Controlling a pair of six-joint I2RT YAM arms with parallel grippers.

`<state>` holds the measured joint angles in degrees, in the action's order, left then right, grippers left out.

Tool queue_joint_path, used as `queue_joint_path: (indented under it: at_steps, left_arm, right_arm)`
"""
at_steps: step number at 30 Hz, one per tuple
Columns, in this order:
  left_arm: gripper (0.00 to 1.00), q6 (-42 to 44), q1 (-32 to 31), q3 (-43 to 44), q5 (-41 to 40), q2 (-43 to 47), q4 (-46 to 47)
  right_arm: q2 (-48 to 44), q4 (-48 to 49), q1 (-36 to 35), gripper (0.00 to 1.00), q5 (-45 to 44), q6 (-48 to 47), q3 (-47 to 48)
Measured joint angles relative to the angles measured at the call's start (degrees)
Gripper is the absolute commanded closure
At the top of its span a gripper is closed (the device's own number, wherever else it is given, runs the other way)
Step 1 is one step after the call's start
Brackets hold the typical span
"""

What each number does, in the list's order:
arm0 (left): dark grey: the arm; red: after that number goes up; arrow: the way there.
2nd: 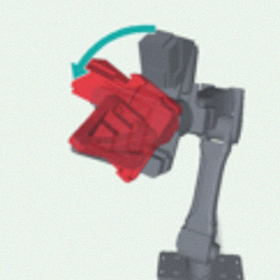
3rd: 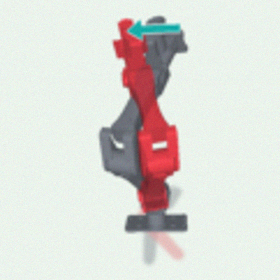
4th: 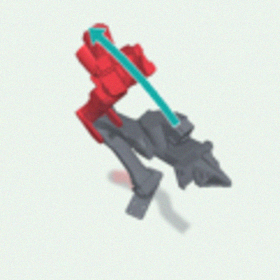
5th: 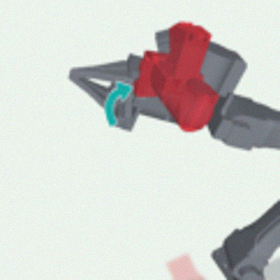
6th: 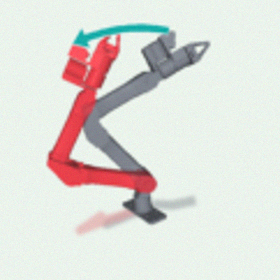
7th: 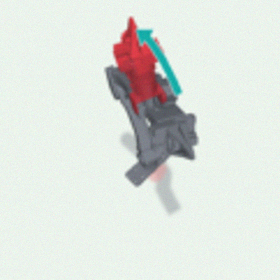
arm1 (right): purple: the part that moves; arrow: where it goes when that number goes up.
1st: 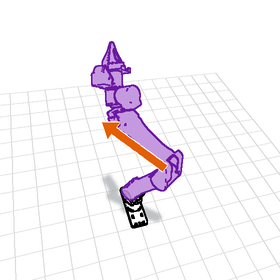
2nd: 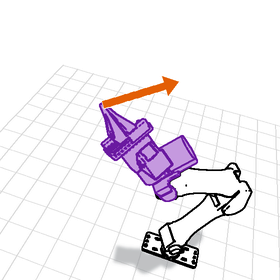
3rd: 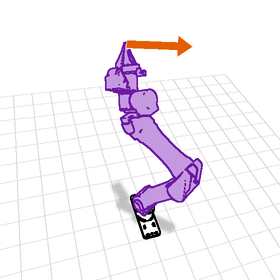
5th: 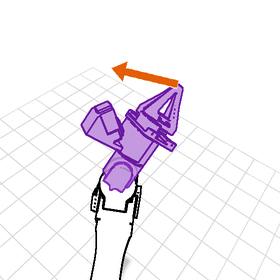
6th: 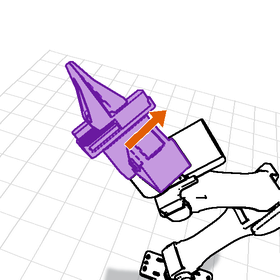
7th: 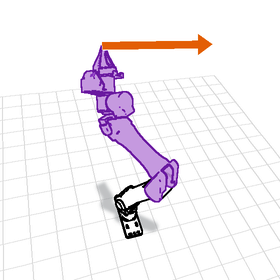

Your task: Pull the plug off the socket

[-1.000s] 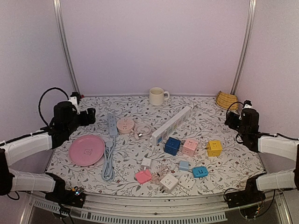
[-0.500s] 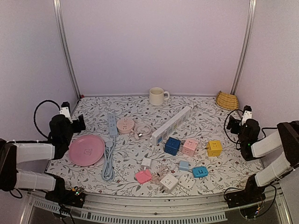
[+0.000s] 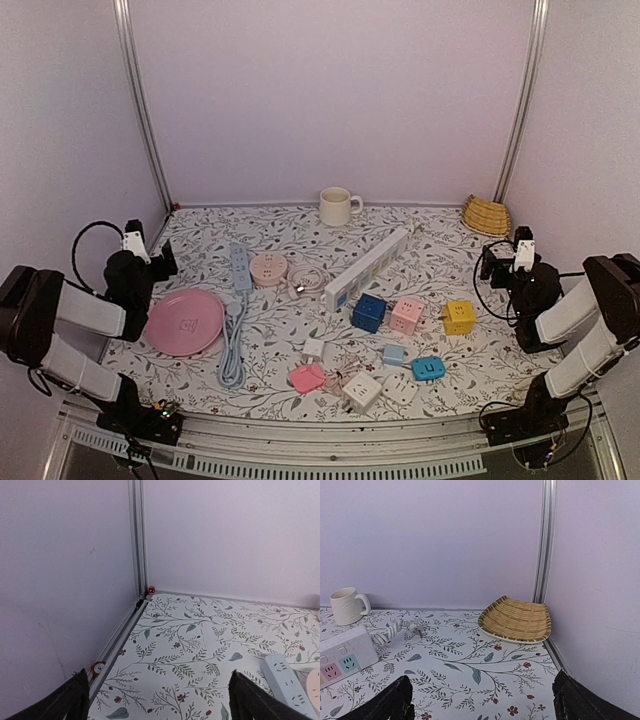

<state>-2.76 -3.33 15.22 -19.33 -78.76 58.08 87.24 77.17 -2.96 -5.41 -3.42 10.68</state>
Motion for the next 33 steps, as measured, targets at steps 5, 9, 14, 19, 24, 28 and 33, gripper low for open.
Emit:
queue_joint_path:
  at_steps: [5, 9, 14, 19, 24, 28, 33]
  left_arm:
    - [0.03, 1.1, 0.0, -4.3, 0.9, -4.9, 13.1]
    - [0.03, 2.2, 0.0, -8.0, 2.1, -10.0, 21.3]
    - [0.03, 3.0, -0.1, -5.6, 2.4, -10.4, 21.8]
    - [0.03, 3.5, -0.3, -2.7, 2.4, -10.4, 20.7]
    - [0.03, 3.6, -0.3, -2.7, 2.4, -10.5, 20.3]
    - [0.03, 3.7, -0.3, -2.7, 2.4, -10.5, 20.3]
    - [0.03, 3.7, -0.3, -2.7, 2.4, -10.5, 20.3]
  right_arm:
    - [0.0, 1.0, 0.0, 0.01, 0.4, -0.5, 0.0]
    - [0.0, 1.4, 0.0, 0.01, 0.9, -0.5, 0.0]
    - [0.0, 1.4, 0.0, 0.01, 1.1, -0.5, 0.0]
    - [0.0, 1.4, 0.0, 0.01, 1.2, -0.5, 0.0]
    - [0.0, 1.4, 0.0, 0.01, 1.3, -0.5, 0.0]
    - [0.0, 1.4, 0.0, 0.01, 1.3, -0.5, 0.0]
    - [0.0, 1.4, 0.0, 0.01, 1.3, -0.5, 0.0]
